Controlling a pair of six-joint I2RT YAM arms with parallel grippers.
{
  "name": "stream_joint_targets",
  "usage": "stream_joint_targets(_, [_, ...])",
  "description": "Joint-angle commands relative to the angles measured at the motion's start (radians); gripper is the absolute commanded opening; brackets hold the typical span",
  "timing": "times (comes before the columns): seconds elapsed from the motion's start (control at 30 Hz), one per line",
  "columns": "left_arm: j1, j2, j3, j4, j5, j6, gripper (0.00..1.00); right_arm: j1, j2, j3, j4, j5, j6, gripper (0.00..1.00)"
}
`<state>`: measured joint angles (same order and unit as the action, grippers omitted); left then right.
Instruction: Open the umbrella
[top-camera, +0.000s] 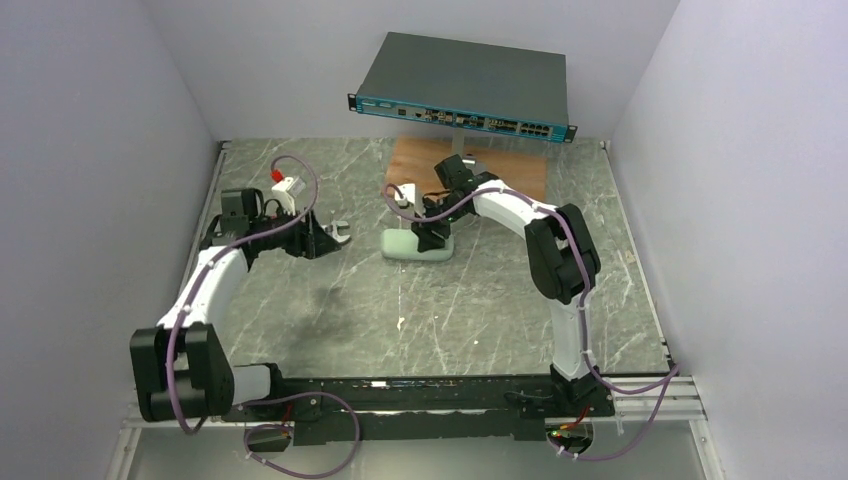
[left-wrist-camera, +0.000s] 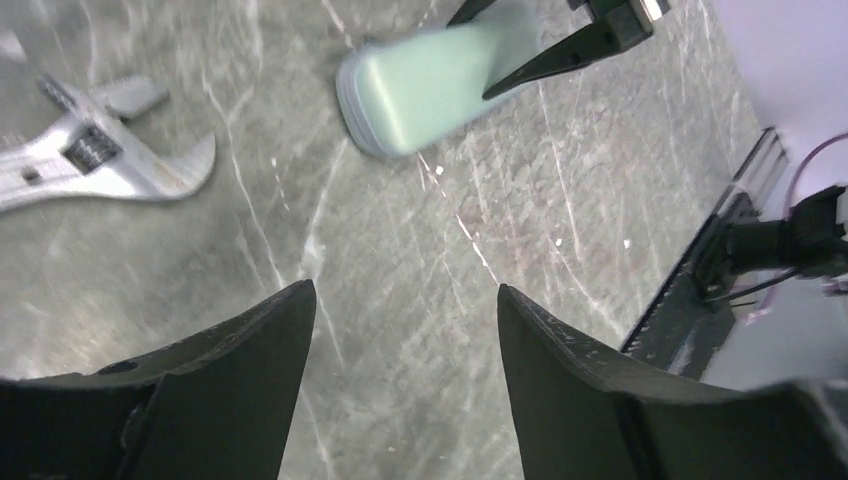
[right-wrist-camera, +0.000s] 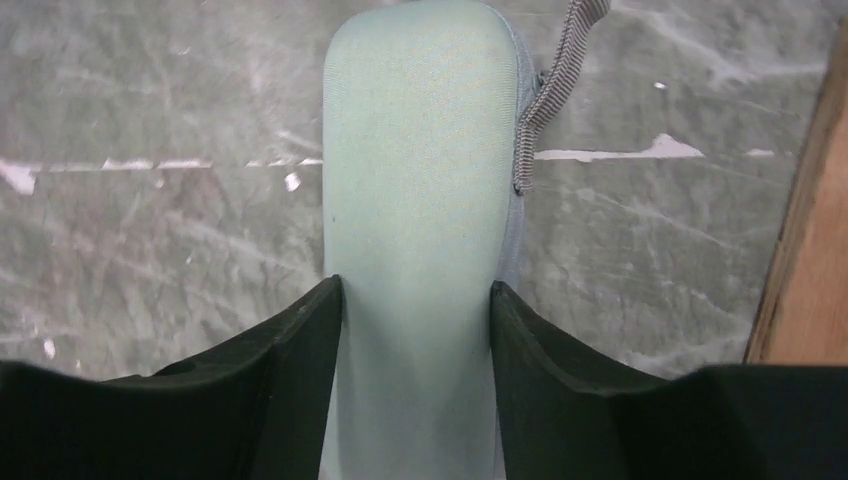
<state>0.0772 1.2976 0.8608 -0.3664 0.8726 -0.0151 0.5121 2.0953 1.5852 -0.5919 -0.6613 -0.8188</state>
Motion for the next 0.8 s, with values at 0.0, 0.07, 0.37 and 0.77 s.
stream_joint_targets(0.0, [-0.024,-0.112,0.004,0.001,0.069,0.29,0.73,-0.003,0.02,-0.012,-0.317,-0.074,-0.316,0.45])
stream_joint_targets(0.07, [-0.057,-0.15,0.021,-0.142,0.063,0.551,0.74,-0.004,0.013,-0.015,-0.384,-0.084,-0.407,0.41])
stream_joint_targets(0.37, [-0.226,-0.31,-0.111,-0.435,0.07,1.46,0.63,-0.003,-0.101,-0.213,-0.538,0.066,-0.819,0.34])
stream_joint_targets(0.77, [-0.562,-0.115,-0.214,0.003,-0.06,1.501,0.39,0.023,-0.275,-0.462,-0.245,0.128,-0.892,0.24])
